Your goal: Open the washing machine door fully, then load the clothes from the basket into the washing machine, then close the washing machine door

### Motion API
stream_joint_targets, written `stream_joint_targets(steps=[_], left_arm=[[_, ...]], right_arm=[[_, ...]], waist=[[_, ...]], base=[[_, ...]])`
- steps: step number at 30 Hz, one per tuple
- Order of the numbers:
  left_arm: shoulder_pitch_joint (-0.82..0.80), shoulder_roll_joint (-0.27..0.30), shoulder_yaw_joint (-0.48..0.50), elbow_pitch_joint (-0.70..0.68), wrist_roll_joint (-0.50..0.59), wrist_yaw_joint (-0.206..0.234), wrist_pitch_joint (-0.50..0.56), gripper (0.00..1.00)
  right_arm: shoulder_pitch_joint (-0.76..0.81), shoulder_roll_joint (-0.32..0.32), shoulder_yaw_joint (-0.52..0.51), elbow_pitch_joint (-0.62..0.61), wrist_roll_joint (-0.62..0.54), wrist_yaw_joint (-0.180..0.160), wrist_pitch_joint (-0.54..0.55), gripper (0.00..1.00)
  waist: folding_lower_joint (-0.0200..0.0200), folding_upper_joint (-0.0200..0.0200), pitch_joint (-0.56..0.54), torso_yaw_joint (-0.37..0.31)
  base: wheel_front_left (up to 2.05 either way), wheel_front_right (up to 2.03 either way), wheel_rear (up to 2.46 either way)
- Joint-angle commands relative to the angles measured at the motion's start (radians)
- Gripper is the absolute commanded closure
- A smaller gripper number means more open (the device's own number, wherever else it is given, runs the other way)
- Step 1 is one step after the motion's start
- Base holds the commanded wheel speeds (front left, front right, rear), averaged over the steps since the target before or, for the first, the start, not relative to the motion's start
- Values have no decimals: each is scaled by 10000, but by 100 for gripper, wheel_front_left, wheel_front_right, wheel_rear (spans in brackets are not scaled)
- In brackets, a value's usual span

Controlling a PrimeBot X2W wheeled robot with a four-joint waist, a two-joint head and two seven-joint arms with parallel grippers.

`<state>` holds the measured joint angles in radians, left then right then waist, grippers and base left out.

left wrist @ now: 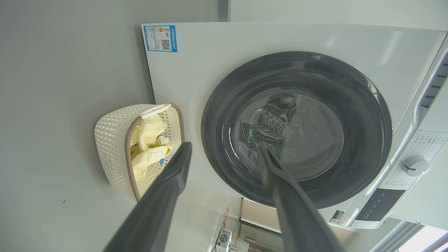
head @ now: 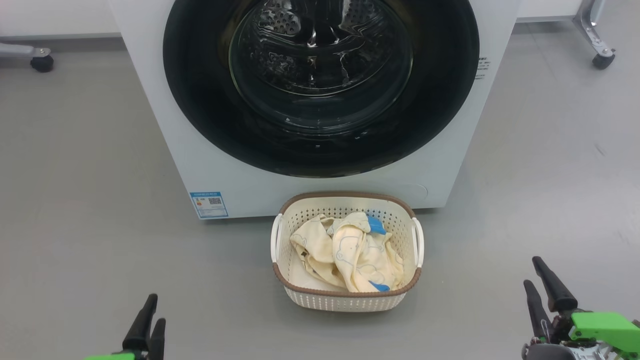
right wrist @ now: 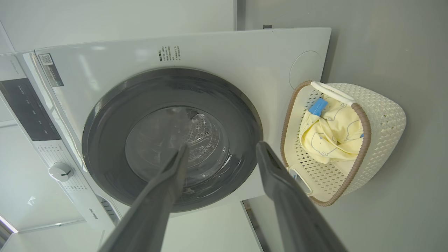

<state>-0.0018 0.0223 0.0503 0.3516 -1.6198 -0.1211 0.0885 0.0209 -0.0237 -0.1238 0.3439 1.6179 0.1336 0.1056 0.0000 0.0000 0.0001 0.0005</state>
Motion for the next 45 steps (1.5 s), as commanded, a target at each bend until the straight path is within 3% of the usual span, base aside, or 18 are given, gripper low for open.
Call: stream_joint_targets(steps=[1, 14, 23, 36, 45], left_arm=[[-503, 98, -5, -398, 33, -19, -53, 0], [-727, 149, -317, -559, 202, -28, -427, 0], [-944, 291, -489, -447, 1320, -12, -758, 0], [-1061, 195, -422, -725, 4449, 204, -1174, 0], [-1116, 184, -527, -781, 6014, 302, -1438, 0]], right_arm=[[-468, -118, -43, -403, -36, -3, -85, 0], [-504, -301, 33, -661, -592, -6, -343, 0], [-577, -471, 180, -715, -1668, -7, -737, 0], [-712, -574, 148, -914, -5179, -11, -1282, 0], [-727, -494, -1, -1048, -7208, -13, -1491, 0]], waist=[[0, 0, -1, 1], [0, 0, -16, 21], [0, 0, -4, 50], [0, 0, 23, 72], [0, 0, 16, 87]], base=[[0, 0, 0], [0, 0, 0], [0, 0, 0], [0, 0, 0], [0, 0, 0]])
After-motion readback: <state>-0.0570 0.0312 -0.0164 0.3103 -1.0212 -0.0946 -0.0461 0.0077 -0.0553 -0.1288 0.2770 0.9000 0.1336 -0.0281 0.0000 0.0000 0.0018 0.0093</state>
